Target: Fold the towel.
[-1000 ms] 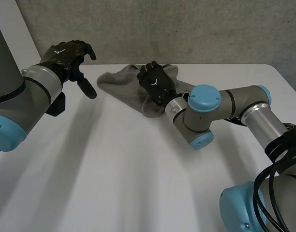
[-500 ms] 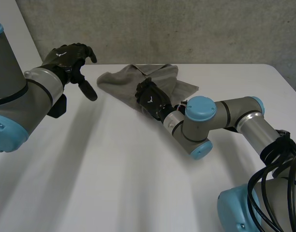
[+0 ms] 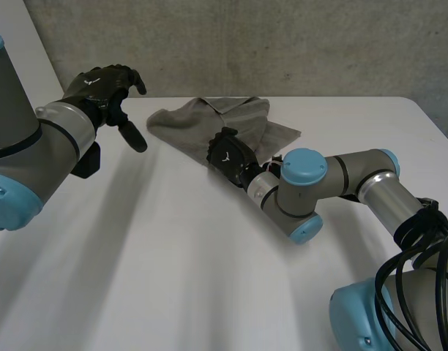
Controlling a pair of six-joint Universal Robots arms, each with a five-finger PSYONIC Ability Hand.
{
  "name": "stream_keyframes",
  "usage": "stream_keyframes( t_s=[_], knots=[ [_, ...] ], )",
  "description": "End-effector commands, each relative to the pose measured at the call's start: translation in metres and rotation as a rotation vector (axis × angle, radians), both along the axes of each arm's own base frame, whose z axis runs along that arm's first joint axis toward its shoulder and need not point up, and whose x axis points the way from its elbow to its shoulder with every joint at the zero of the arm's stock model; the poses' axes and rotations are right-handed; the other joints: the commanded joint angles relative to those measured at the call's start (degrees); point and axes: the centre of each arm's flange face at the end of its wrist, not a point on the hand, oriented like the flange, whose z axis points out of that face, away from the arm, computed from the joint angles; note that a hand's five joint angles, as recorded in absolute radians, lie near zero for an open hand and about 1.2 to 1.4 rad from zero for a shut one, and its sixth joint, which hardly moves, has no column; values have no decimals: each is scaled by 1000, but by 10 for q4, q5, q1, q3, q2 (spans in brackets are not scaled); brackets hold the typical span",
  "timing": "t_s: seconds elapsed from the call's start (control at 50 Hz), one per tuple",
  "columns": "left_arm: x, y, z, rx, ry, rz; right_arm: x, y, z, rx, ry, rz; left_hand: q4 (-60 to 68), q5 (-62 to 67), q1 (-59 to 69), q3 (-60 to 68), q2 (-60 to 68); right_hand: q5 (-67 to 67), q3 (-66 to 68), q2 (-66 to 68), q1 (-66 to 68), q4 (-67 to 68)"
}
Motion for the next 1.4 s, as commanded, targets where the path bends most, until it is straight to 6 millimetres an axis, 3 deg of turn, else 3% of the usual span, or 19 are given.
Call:
stream_keyframes(
  t_s=[0.02, 0.24, 0.28, 0.32, 0.4, 0.46, 0.5, 0.68, 0.74, 0.78, 0.88, 0.94, 0.96, 1.06, 1.1, 1.14, 1.24, 1.32, 1.4],
  knots=[
    [0, 0, 0, 1, 3, -1, -2, -1, -4, 0, 12, -3, -41, -28, -27, -40, -36, 22, 22, 29, 23, 22],
    [0, 0, 0, 3, 7, 0, -4, 0, -13, 5, 32, -3, -41, -28, -27, -40, -36, 92, 93, 100, 93, 93],
    [0, 0, 0, 3, 7, 0, -3, 0, -11, 1, 30, 4, -41, -28, -27, -40, -36, 346, 347, 354, 347, 347],
    [0, 0, 0, 3, 7, 0, -3, 0, -10, -3, 27, 7, -41, -28, -27, -40, -36, 422, 423, 430, 423, 423],
    [0, 0, 0, 3, 7, 0, -2, -1, -1, -14, 18, -2, -41, -28, -27, -40, -36, 423, 424, 430, 424, 424],
    [0, 0, 0, 3, 7, 0, 1, 0, 28, -36, -11, -8, -41, -28, -27, -40, -36, 423, 424, 430, 424, 424],
    [0, 0, 0, 3, 7, 0, -2, 2, 58, -24, -19, -35, -41, -28, -27, -40, -36, 423, 424, 430, 424, 424],
    [1, 1, 5, -9, 12, 1, -28, 21, 112, 250, -56, -104, -41, -28, -27, -40, -36, 423, 424, 430, 424, 424],
    [1, 1, 6, -12, 13, 3, -45, 31, 124, 352, -59, -122, -41, -28, -27, -40, -36, 423, 424, 430, 424, 424],
    [1, 2, 6, -11, 14, 3, -72, 47, 146, 385, -60, -154, -41, -28, -27, -40, -36, 423, 424, 430, 424, 424],
    [-1, 4, 5, -8, 13, -3, -91, 72, 160, 389, -61, -162, -41, -28, -27, -40, -36, 423, 424, 430, 424, 424],
    [-1, 4, 6, -10, 14, -5, -118, 119, 175, 400, -76, -163, -41, -28, -27, -40, -36, 423, 424, 430, 424, 424],
    [-1, 5, 6, -8, 13, -5, -118, 119, 175, 400, -76, -163, -41, -28, -27, -40, -36, 423, 424, 430, 424, 424],
    [-3, 7, 7, -10, 14, -12, -139, 162, 187, 481, -143, -160, -41, -28, -27, -40, -36, 423, 424, 430, 424, 424],
    [-4, 9, 7, -8, 13, -15, -139, 162, 187, 482, -143, -160, -41, -28, -27, -40, -36, 423, 424, 430, 424, 424],
    [-5, 10, 7, -8, 14, -18, -139, 185, 197, 577, -234, -115, -41, -28, -27, -40, -36, 423, 424, 430, 424, 424],
    [-5, 11, 9, -6, 30, -18, -130, 208, 211, 690, -342, -22, -41, -28, -27, -40, -36, 423, 424, 430, 424, 424],
    [-5, 11, 10, -7, 32, -18, -123, 203, 217, 697, -404, -8, -41, -28, -27, -40, -36, 423, 424, 430, 424, 424],
    [-5, 11, 10, -9, 32, -18, -93, 185, 187, 736, -372, -19, -43, -29, -29, -42, -38, 423, 424, 430, 424, 424]
  ],
)
